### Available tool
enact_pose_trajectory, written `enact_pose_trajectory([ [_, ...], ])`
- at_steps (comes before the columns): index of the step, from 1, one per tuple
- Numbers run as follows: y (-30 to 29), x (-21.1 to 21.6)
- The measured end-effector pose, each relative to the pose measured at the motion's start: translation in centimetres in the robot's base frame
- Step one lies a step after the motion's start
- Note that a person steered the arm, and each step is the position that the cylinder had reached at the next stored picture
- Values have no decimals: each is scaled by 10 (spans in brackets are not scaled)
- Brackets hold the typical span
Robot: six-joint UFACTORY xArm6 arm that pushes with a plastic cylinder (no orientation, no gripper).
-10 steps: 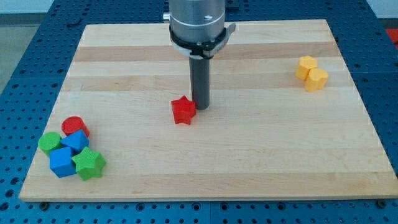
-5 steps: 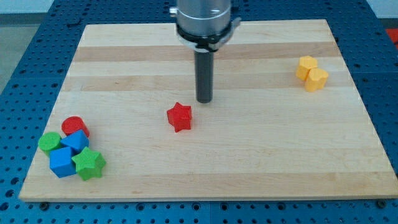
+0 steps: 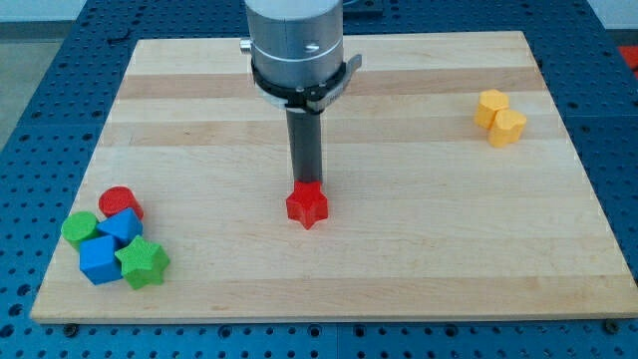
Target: Slide red star to the right of blue triangle
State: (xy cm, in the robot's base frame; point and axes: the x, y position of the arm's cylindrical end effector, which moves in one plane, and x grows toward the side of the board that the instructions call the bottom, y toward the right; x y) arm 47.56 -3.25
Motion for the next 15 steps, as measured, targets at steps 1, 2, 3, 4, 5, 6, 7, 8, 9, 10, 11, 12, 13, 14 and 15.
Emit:
enact_pose_trajectory([
  [1,-32,14],
  [2,-48,19],
  [3,-18,7],
  [4,36,-11],
  [5,74,-2],
  [6,60,11],
  [7,24,15],
  [8,-18,26],
  [9,-22,30],
  [10,21,28],
  [11,65,28],
  [12,74,41],
  [13,58,58],
  [14,29,60],
  [15,-4,60],
])
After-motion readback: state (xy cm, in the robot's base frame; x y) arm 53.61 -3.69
